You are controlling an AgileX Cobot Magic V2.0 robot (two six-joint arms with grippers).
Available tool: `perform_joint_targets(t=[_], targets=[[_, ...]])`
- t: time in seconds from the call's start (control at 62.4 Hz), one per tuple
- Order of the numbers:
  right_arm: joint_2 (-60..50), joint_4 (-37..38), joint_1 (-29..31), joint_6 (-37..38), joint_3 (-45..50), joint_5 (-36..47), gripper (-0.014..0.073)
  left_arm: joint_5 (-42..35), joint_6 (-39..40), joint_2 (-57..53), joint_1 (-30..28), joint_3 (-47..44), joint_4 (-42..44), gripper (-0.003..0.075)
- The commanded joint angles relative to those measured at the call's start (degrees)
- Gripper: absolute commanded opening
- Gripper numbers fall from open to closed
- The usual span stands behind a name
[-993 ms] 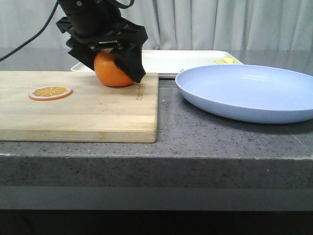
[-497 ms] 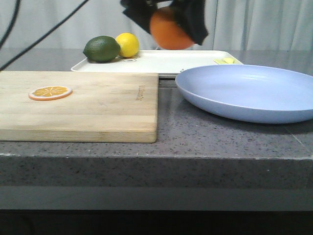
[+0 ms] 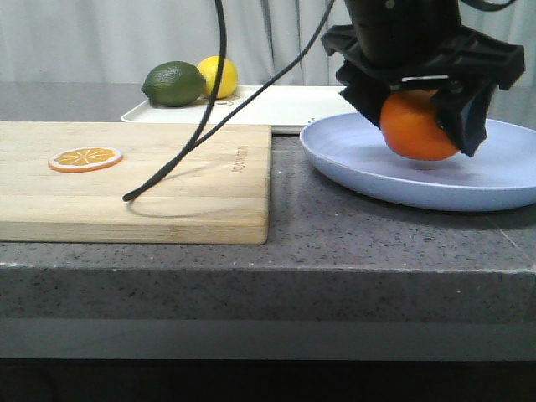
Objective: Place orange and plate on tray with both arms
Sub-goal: 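Carry the orange with the left gripper over the blue plate, then open the left gripper to release the orange and lift away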
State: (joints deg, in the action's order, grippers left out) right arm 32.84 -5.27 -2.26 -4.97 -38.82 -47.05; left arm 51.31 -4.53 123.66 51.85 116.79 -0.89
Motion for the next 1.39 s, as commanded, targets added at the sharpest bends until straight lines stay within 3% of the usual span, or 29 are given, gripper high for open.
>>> perform_joint_targets(t=[0.0, 0.192, 0.272, 0.561, 0.753, 0.865, 1.378], targets=[[0.64, -0.40, 0.11, -0.73, -1.99, 3.24, 0.0551, -3.11, 0.10, -2.36, 0.54, 2.90, -0.47, 0.0445], [0.64, -0.40, 0.11, -0.73, -1.99, 3.07, 0.0551, -2.76, 0.36, -1.48, 0.54, 2.90, -0.75, 0.0649], [0.64, -0.40, 0.11, -0.73, -1.99, 3.07, 0.0551, -2.76, 1.94, -1.48, 0.54, 2.90, -0.75, 0.0675], [0.64, -0.40, 0.11, -0.73, -1.99, 3.07, 0.0551, -1.06, 2.86, -7.33, 0.54, 2.90, -0.75, 0.0673], [0.64, -0.40, 0.11, -0.73, -1.99, 3.12, 0.0551, 6.79, 2.97, -15.63, -0.78, 2.79, -0.62, 0.0673], [0.64, -0.40, 0.11, -0.73, -1.99, 3.12, 0.0551, 6.59, 3.00, -20.77, -2.93, 0.46, -0.62, 0.0673], [0.64, -0.40, 0.11, -0.73, -1.99, 3.12, 0.0551, -1.59, 3.10, -52.43, -17.51, -34.55, -3.92, 0.0673]])
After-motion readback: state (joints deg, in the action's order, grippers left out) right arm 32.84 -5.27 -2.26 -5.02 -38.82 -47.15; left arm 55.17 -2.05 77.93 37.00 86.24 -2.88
